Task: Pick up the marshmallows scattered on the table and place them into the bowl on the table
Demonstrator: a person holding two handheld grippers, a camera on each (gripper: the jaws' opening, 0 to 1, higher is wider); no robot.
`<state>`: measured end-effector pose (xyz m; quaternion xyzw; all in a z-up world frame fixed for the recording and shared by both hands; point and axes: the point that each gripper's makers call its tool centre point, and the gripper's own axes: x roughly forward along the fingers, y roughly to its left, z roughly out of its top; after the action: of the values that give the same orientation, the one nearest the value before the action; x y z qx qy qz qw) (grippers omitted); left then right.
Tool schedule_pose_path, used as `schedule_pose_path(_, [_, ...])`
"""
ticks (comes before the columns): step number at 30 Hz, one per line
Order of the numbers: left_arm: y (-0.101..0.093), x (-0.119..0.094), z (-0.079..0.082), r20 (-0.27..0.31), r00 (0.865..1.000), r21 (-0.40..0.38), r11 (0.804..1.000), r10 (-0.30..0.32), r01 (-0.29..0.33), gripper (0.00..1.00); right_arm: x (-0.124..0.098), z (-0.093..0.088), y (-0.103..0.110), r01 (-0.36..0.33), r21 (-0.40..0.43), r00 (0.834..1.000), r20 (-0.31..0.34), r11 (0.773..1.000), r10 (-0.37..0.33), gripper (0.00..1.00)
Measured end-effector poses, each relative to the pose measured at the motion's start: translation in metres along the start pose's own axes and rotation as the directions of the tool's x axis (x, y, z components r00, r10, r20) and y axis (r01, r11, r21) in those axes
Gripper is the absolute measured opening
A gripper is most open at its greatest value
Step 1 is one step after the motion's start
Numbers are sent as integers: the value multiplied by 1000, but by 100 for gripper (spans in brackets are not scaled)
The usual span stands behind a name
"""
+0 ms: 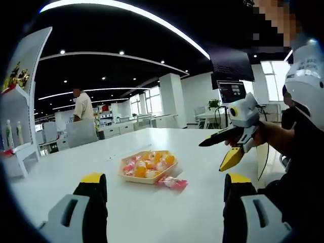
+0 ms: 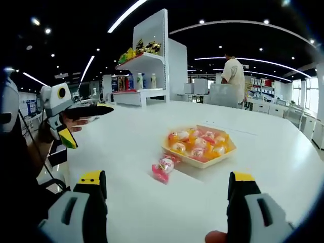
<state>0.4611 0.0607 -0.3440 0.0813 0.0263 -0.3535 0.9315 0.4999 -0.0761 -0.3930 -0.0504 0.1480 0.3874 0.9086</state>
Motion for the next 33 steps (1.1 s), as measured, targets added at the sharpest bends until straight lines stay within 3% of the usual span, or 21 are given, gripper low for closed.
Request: schedule_pose_path(33, [7,-19,1,-6,999,27,999,41,-40,95,39,-5,38,-101,-6,995,-24,995,100,96])
